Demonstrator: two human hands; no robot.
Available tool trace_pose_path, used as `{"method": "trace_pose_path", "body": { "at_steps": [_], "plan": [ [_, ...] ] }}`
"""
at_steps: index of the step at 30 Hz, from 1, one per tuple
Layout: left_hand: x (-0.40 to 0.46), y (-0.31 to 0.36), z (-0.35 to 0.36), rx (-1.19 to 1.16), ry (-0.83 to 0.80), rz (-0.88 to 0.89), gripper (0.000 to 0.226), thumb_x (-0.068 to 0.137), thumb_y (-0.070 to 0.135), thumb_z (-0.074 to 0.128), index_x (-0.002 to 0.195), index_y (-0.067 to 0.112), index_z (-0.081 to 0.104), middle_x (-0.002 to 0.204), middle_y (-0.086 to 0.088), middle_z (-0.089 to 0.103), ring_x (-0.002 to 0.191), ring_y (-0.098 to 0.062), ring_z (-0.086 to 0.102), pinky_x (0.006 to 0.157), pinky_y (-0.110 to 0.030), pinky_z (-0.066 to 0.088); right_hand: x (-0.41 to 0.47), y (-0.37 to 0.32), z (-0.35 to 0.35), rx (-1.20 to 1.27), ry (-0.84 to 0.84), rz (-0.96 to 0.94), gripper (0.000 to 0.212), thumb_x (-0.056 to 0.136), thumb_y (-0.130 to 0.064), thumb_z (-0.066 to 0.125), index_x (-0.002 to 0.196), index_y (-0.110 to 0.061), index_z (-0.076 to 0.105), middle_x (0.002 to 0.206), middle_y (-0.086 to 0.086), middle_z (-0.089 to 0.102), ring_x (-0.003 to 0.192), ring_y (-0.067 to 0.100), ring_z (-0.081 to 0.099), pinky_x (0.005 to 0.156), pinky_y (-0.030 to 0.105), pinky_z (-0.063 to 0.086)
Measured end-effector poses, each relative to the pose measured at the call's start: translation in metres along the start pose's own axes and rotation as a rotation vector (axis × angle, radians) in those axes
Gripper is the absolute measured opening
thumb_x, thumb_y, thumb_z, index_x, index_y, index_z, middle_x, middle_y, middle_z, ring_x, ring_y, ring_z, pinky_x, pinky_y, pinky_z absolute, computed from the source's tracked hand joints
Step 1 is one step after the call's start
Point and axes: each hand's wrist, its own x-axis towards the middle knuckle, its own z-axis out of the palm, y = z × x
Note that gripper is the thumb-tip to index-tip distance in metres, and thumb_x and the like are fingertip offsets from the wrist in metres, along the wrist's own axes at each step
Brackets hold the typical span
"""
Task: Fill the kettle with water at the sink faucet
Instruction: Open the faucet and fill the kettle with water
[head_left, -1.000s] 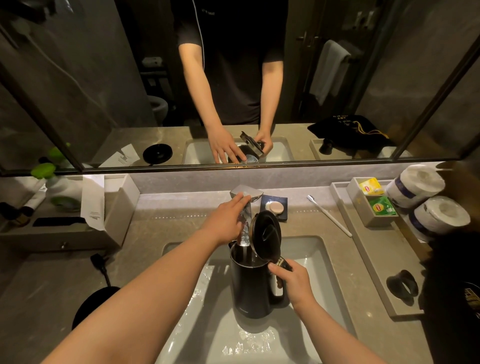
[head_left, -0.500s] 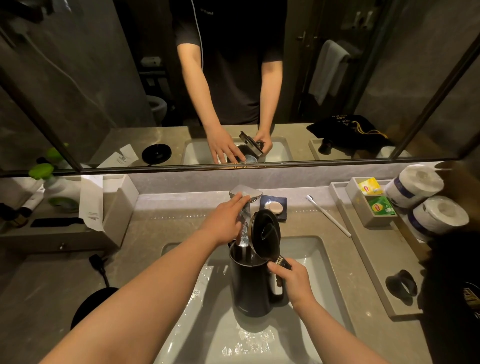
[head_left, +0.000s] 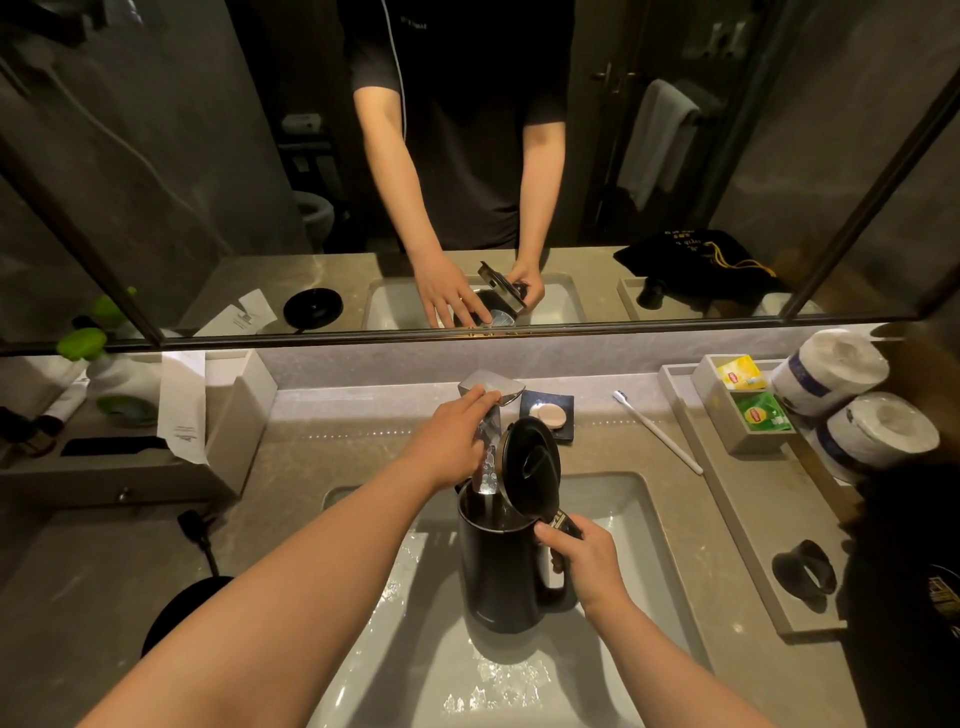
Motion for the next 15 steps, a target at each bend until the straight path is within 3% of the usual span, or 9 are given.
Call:
{"method": "trace_pose_path", "body": {
  "at_steps": [7, 15],
  "plan": [
    [0.0044, -0.0005, 0.0020, 0.009, 0.037, 0.012, 0.064, 0.088, 0.019, 0.053, 0.145, 0.031, 0.026, 0.156, -0.001, 0.024, 0.138, -0.024, 0.028, 0.110, -0.043, 0.031, 0.0004, 0.0000, -0.0008, 0.007, 0.005, -0.002, 0.016, 0.066, -0.028, 0.079, 0.058, -0.021, 0.068, 0.051, -0.008, 0.063, 0.056, 0.019, 0.055, 0.055, 0.029, 0.044],
    [0.0074, -0.0033, 0.0023, 0.011, 0.036, 0.021, 0.065, 0.087, 0.020, 0.052, 0.145, 0.034, 0.027, 0.157, 0.002, 0.024, 0.137, -0.022, 0.032, 0.107, -0.039, 0.032, 0.0024, 0.0016, -0.0008, -0.014, 0.007, -0.021, 0.024, 0.081, -0.014, 0.078, 0.060, -0.021, 0.068, 0.052, -0.008, 0.063, 0.058, 0.020, 0.055, 0.053, 0.026, 0.045]
  ]
}}
